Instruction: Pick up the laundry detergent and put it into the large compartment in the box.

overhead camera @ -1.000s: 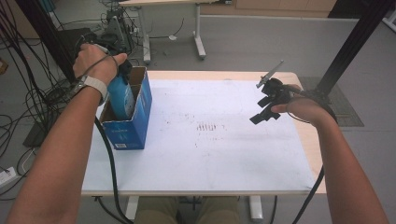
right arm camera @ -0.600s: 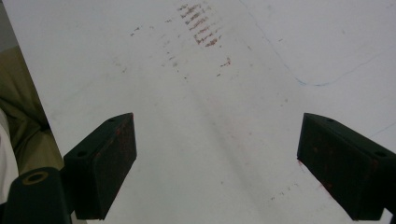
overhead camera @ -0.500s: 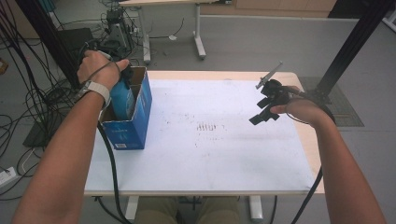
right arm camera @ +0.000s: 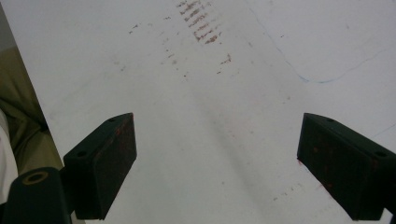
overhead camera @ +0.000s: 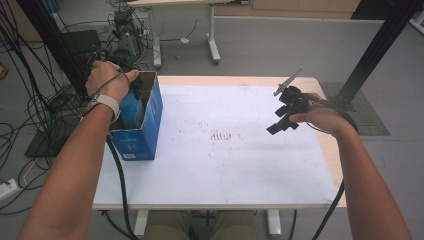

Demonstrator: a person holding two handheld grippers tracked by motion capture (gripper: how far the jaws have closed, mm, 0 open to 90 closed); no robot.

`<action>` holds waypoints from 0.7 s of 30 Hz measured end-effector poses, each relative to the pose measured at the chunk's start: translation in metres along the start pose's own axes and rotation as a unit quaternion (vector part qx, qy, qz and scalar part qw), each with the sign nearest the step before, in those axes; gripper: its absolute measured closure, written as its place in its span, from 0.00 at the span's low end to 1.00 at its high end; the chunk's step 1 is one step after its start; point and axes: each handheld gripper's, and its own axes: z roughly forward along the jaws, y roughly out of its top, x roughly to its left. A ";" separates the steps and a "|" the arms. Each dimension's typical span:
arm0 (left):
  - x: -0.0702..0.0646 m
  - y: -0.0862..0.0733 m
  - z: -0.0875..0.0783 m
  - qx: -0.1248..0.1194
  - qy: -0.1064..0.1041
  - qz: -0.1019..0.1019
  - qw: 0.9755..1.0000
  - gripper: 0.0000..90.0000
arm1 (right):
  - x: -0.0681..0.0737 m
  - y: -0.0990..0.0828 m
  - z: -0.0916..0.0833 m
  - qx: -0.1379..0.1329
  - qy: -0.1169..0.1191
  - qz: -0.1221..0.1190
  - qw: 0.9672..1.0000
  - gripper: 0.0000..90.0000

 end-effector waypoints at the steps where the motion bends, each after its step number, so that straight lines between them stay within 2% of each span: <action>1: 0.000 0.000 0.001 -0.002 0.000 0.000 1.000 0.42 | 0.000 0.000 0.000 0.000 0.000 -0.001 1.000 0.13; 21: -0.004 -0.001 0.024 0.005 0.001 0.007 1.000 0.42 | -0.002 -0.006 0.002 0.000 0.001 0.005 1.000 0.13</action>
